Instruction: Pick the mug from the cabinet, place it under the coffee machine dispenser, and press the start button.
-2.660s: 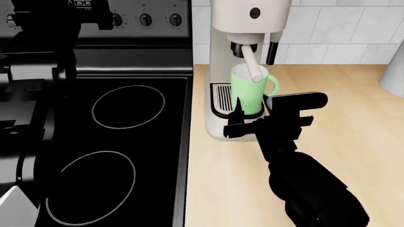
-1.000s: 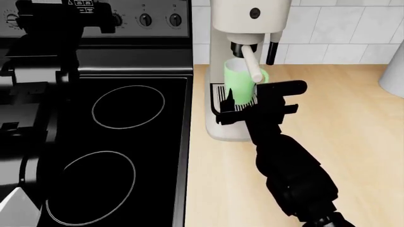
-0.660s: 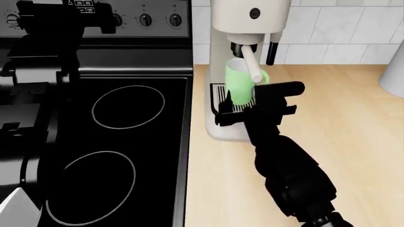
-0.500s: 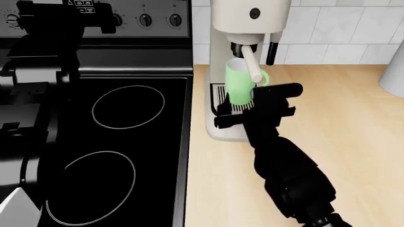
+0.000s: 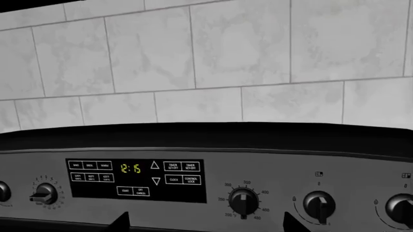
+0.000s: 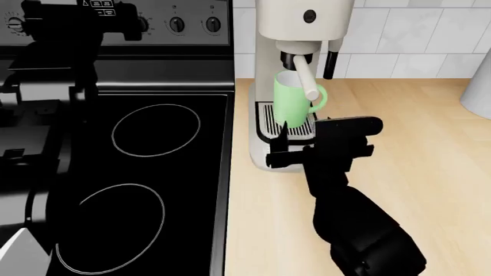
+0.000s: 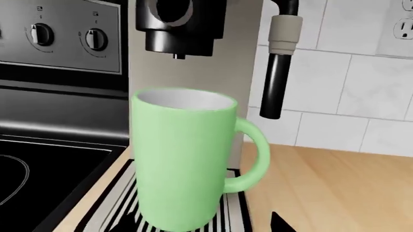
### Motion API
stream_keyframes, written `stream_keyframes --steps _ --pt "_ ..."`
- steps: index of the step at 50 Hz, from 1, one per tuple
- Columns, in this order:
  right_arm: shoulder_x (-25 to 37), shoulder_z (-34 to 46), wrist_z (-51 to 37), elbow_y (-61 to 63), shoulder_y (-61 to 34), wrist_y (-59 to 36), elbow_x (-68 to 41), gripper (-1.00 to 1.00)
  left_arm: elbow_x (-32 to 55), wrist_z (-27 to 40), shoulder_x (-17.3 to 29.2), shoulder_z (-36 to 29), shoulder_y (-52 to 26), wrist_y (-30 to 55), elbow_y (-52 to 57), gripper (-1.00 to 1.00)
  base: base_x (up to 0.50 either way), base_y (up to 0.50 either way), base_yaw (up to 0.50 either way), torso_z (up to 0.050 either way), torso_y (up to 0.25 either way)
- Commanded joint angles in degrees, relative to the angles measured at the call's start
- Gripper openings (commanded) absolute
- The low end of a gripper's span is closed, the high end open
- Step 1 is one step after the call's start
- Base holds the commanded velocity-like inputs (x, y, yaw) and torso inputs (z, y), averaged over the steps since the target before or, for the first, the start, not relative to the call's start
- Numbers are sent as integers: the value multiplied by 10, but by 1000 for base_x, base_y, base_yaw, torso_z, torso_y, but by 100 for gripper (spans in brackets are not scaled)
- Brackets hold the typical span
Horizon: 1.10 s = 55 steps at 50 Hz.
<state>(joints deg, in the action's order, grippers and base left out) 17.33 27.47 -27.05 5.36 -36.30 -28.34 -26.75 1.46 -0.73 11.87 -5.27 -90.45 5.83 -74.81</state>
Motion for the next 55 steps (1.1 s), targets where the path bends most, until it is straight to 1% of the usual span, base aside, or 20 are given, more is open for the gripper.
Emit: stream_keyframes --steps 1,6,11,15,21,25,33,34,38,41,45,49,55 --pt "37 -25 -38 123 74 -31 -38 100 -1 0 -3 1 1 0 0 100 0 0 0 0 0" --pt "61 -40 -47 175 102 -43 -59 100 -1 -1 -4 2 2 0 0 100 0 0 0 0 0" --pt "98 -63 -67 252 122 -78 -89 100 -1 0 -4 2 2 1 0 100 0 0 0 0 0" --pt "133 -91 -89 315 132 -116 -123 100 -1 0 -6 3 4 0 0 100 0 0 0 0 0" --pt "186 -155 -127 395 141 -167 -192 100 0 -2 -5 5 4 0 0 100 0 0 0 0 0" --pt "215 -199 -163 440 107 -218 -267 100 0 -2 -4 5 3 0 0 100 0 0 0 0 0" --pt "274 -261 -242 447 -56 -313 -466 100 -1 -3 -3 6 2 1 0 100 0 0 0 0 0" --pt "282 -266 -252 442 -78 -320 -491 -100 -1 -3 -3 6 2 2 0 100 0 0 0 0 0" --pt "306 -272 -267 404 -169 -337 -578 -100 -1 -2 -3 6 2 3 0 100 0 0 0 0 0" --pt "317 -271 -262 367 -224 -343 -619 -100 -1 -2 -3 6 2 3 0 100 0 0 0 0 0" --pt "319 -246 -258 323 -308 -363 -664 -100 -2 -2 -4 6 0 4 0 100 0 0 0 0 0" --pt "306 -218 -252 286 -360 -377 -691 -100 -2 -2 -5 6 1 3 0 100 0 0 0 0 0" --pt "285 -185 -236 228 -408 -393 -711 -100 -2 -2 -4 7 5 1 0 100 0 0 0 0 0"
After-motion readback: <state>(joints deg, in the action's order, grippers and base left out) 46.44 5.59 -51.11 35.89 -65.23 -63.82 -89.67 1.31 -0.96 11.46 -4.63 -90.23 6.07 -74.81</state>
